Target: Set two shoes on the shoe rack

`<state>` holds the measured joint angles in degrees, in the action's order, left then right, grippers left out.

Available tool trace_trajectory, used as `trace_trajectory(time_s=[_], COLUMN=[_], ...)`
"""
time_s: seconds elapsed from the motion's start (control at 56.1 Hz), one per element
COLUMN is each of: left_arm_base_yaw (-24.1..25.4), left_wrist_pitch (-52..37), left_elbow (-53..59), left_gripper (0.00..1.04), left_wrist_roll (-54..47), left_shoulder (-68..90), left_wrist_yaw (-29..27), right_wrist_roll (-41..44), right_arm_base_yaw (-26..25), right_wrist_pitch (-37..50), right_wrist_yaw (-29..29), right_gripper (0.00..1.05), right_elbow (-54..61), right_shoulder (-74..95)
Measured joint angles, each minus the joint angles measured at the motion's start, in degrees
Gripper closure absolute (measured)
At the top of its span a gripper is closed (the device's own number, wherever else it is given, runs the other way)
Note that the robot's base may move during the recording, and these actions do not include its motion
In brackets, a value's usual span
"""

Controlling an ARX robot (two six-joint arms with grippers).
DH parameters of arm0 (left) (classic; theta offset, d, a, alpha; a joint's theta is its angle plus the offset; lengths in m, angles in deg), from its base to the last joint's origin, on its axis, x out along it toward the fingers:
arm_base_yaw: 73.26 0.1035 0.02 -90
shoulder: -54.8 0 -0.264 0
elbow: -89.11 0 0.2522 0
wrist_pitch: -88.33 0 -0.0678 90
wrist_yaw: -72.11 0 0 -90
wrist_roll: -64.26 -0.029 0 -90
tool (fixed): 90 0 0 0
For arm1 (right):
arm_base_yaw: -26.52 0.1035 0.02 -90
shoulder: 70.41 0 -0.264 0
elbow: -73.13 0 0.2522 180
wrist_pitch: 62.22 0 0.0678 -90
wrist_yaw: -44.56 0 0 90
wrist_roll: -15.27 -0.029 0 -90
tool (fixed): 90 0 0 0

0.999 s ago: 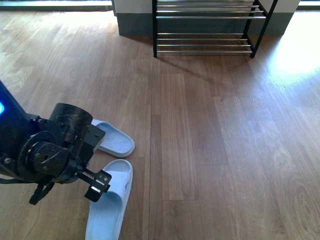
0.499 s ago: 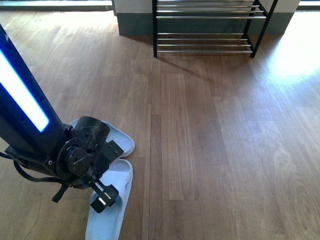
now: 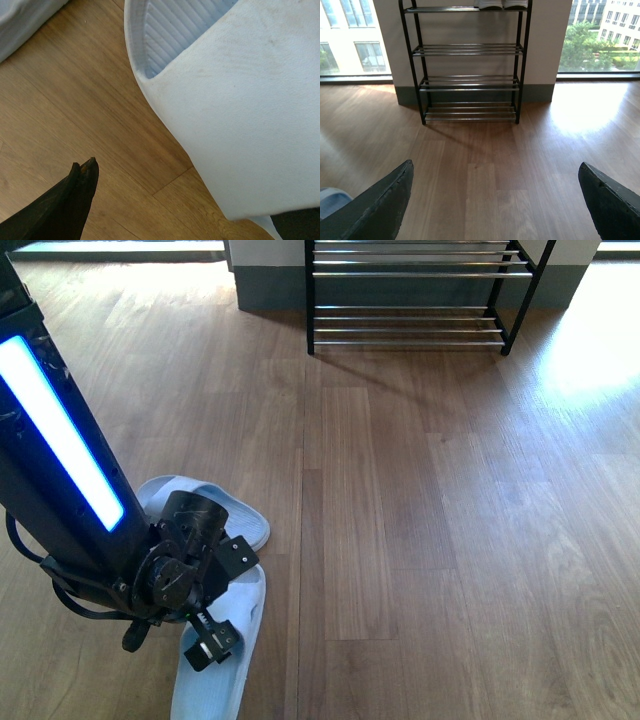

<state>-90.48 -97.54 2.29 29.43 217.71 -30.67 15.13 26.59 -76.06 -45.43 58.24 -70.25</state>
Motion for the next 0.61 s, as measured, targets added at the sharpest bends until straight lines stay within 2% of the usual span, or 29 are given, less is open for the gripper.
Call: trace_trajectory(time_s=[0.089, 0.161, 0.482, 0.535, 0.606], left_arm_base_yaw=[0.0, -0.26, -3.21, -3.26, -3.17], left_wrist_pitch=[-0.9, -1.77, 0.68, 1.01, 1.27], left_elbow=[-0.26, -0.15, 0.15, 0.15, 0.13], left_gripper=[0.1, 0.18, 0.64, 0.77, 0.89], left_wrist_roll=[-0.9, -0.9, 2.67, 3.15, 3.78], left_shoulder=[0.66, 0.96, 0.98, 0.98, 0.92], left_wrist_yaw=[-0.42, -0.81, -1.81, -2.25, -2.49], right_wrist_roll=[0.0, 0.0, 0.0, 0.0, 0.0], right_arm_base_yaw=[0.0, 0.0, 0.0, 0.0, 0.0], right_wrist_pitch=[0.0, 0.0, 0.0, 0.0, 0.0], right_wrist_yaw=[0.0, -0.02, 0.0, 0.0, 0.0], right_gripper=[0.09, 0.09, 0.09, 0.09, 0.09], right_elbow=[0.0, 0.0, 0.0, 0.0, 0.0], right_shoulder=[0.0, 0.0, 0.0, 0.0, 0.0])
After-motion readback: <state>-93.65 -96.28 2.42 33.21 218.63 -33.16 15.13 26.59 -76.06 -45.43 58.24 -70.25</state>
